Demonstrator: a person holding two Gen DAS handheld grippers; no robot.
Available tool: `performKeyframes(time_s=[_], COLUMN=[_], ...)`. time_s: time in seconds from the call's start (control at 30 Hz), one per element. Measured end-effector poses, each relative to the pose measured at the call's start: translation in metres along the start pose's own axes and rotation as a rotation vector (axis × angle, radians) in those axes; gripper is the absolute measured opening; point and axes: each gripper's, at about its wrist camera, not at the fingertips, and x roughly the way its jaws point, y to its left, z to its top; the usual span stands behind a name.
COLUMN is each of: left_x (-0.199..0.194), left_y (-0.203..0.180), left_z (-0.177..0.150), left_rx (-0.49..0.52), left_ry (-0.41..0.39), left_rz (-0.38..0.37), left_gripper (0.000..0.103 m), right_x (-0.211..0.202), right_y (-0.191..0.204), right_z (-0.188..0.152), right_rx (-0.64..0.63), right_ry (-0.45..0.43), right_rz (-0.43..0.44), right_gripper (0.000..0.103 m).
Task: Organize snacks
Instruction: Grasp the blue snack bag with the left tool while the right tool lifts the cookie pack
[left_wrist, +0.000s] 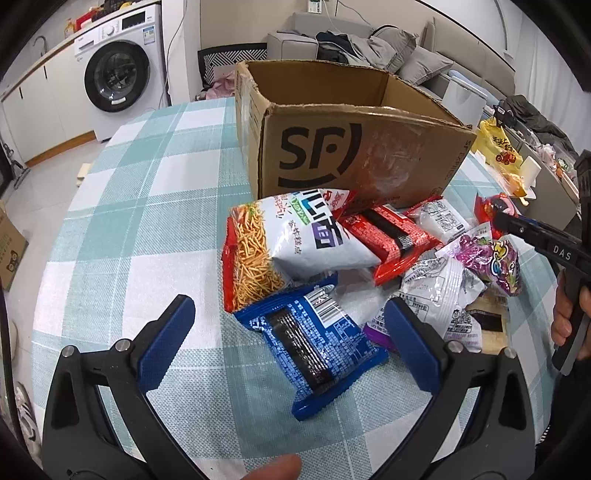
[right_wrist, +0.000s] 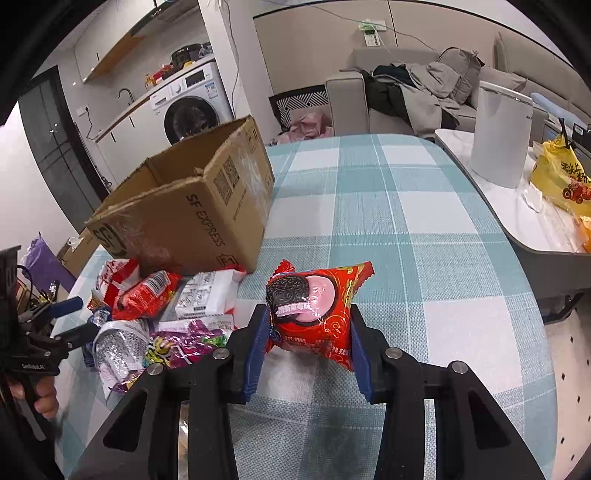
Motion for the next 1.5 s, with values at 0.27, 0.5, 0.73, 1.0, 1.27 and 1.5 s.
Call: performKeyframes(time_s=[0.27, 0.5, 0.73, 1.0, 1.27, 1.5], left_x=[0.011, 0.020, 0.020, 0.015, 0.000, -0.017], left_y=[0.002, 0.002, 0.012, 0.009, -0.001, -0.005], left_z=[-0.003, -0.005, -0.012, -0.015, -0.017, -0.014], left_rx=[-0.011, 0.016, 0.005, 0.030, 0.077, 0.076], left_ry=[0.039, 0.080, 0.091, 0.083, 0.033, -0.009], left_rz=[0.034, 0.044, 0.023, -0.061, -0.109, -0.134], left_gripper=[0.102, 0.102, 0.097, 0.056, 0.042, 0.042], right_x=[-0.017, -0.020, -0.023, -0.026, -0.032, -0.037], right_y=[0.006, 0.009, 0.010, 0.014, 0.022, 0.025], right_z=[0.005, 0.006, 0.008, 0.010, 0.010, 0.011], right_rx=[-0.006, -0.016, -0.020, -0.024, -0.043, -0.043], right_ry=[-0.067, -0.072, -0.085, -0.095, -0.104, -0.115], right_rz=[0.048, 0.055, 0.060, 0.080, 0.117, 0.148], right_gripper=[0.041, 0.041, 0.041, 0.041, 0.041, 0.041])
